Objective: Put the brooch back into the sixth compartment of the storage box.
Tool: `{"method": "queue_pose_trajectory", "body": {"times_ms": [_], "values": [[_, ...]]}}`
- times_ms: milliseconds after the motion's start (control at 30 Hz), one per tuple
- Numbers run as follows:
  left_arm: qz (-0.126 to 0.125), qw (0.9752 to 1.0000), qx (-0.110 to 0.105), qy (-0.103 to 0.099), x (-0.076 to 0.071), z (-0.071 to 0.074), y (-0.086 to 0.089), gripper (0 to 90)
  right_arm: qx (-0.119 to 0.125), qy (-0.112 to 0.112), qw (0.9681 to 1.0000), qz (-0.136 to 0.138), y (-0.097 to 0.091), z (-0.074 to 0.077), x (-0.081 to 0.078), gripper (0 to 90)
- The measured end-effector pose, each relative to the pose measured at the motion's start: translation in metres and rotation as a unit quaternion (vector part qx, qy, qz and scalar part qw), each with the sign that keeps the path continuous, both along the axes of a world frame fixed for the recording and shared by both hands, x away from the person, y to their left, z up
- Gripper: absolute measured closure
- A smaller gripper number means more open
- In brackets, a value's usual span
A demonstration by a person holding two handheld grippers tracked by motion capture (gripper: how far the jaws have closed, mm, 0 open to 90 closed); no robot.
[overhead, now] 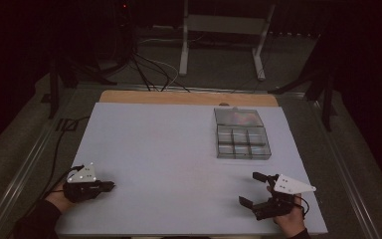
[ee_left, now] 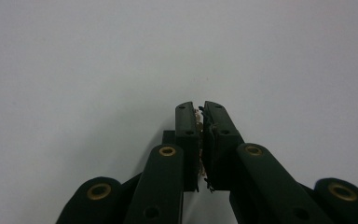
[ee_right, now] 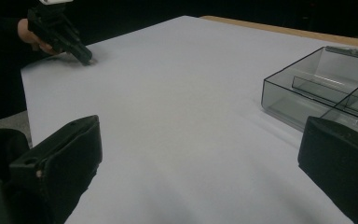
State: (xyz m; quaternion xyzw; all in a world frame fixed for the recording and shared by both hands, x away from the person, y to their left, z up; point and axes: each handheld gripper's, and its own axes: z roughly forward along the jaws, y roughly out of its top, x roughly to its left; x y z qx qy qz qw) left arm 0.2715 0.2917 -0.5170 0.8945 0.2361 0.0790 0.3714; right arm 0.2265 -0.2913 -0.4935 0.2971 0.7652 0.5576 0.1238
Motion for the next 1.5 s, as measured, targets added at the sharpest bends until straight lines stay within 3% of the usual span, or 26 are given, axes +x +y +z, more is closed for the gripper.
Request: {"method": "queue_pose_trajectory", "body": {"times_ms": [367, 1300, 1500], "values": [[0.001, 0.9999, -0.013, -0.005, 0.003, 0.008, -0.009, 87.4, 0.0, -0.001, 1.0, 0.001, 0.0, 0.0, 0.0, 0.0], [-0.034, 0.9987, -0.034, 0.021, 0.018, 0.017, -0.044, 87.3, 0.001, 0.003, 1.0, 0.004, 0.001, -0.001, 0.0, 0.0], [-0.038, 0.998, -0.036, 0.036, 0.023, 0.018, -0.05, 87.4, 0.001, 0.003, 1.0, 0.005, 0.002, -0.001, 0.0, 0.0]]}}
